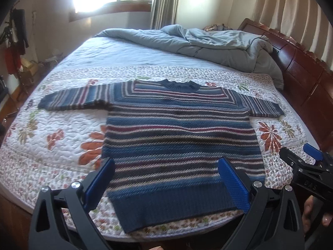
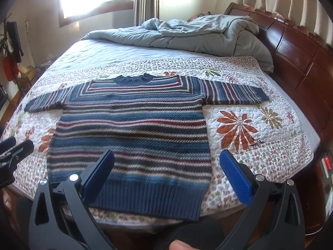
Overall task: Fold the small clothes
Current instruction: 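Grasp the ribbed cuff of one sweater sleeve with the right gripper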
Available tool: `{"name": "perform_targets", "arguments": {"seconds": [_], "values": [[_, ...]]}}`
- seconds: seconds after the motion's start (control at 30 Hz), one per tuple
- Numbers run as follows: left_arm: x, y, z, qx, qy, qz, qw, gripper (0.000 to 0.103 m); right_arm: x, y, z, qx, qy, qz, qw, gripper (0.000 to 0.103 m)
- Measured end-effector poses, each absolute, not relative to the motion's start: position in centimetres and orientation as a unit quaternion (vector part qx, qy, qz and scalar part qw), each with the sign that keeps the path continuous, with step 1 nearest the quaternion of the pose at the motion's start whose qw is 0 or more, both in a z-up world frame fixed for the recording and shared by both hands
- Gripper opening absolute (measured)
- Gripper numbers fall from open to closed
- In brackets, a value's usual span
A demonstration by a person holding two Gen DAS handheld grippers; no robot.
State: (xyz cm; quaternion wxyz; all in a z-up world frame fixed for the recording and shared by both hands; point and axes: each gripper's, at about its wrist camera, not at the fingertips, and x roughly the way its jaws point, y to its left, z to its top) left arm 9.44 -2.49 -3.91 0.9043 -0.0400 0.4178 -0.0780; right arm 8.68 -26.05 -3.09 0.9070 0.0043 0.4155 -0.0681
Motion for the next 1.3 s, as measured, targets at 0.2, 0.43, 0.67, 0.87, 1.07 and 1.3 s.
{"name": "perform_targets", "arguments": {"seconds": [0.2, 0.43, 0.67, 0.87, 1.07, 1.3], "values": [[14.7, -6.1, -5.3, -0.010, 0.424, -0.110, 0.899, 0.099, 13.2, -32.3, -4.4, 0.060, 0.420, -0.062, 0.903, 0.101], [22.2, -11.3, -8.0, 0.001, 0.422, -0.150, 0.894, 0.099, 20.0, -44.0, -8.7, 0.182, 0.438, -0.050, 0.879, 0.100], [27.0, -16.2, -10.5, 0.014, 0.417, -0.199, 0.887, 0.099, 27.0, -60.0, -11.9, 0.255, 0.445, -0.110, 0.851, 0.099], [29.1, -19.1, -13.2, 0.041, 0.417, -0.212, 0.883, 0.099, 30.9, -76.1, -16.0, 0.435, 0.402, -0.154, 0.791, 0.044], [29.5, -20.5, -16.3, 0.055, 0.437, -0.218, 0.871, 0.099, 32.5, -81.2, -19.1, 0.464, 0.386, -0.185, 0.775, 0.048], [30.2, -21.2, -17.3, 0.046, 0.438, -0.218, 0.871, 0.099, 35.3, -82.9, -21.5, 0.481, 0.378, -0.178, 0.771, 0.053]]}}
